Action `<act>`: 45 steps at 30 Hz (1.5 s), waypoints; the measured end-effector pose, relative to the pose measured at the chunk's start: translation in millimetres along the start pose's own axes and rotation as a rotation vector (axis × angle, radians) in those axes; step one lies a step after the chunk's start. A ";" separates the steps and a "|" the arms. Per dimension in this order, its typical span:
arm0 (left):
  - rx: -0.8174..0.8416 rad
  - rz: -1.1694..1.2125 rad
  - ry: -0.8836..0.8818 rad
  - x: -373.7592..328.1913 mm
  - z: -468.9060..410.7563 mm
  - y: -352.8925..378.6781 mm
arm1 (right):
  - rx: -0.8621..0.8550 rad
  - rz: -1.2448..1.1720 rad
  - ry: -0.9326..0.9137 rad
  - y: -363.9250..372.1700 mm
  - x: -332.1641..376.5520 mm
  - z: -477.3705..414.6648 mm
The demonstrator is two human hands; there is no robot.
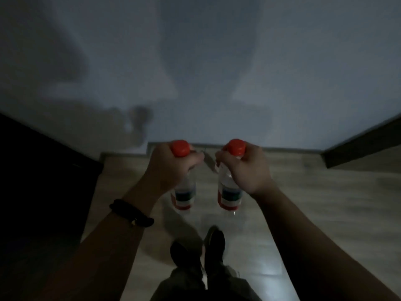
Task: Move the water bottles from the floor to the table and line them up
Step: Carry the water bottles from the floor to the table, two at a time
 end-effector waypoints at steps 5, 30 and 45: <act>0.037 -0.035 0.067 -71.4 3.6 -7.3 | -0.059 -0.147 -0.004 -36.1 48.2 29.1; 0.539 0.093 0.475 -240.5 50.6 69.0 | -0.678 -0.216 -0.119 -164.9 101.8 197.2; 0.752 0.094 0.558 -295.5 156.5 296.7 | -0.934 -0.300 -0.059 -355.1 -23.7 305.6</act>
Point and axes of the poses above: each hand's wrist, its own z-axis away from the middle knuckle, its own y-axis out of the palm, x = y × z, the point moved 6 cm from there along -z, towards the middle knuckle, and after that the axes turned 10 degrees about y, right-handed, at the moved point
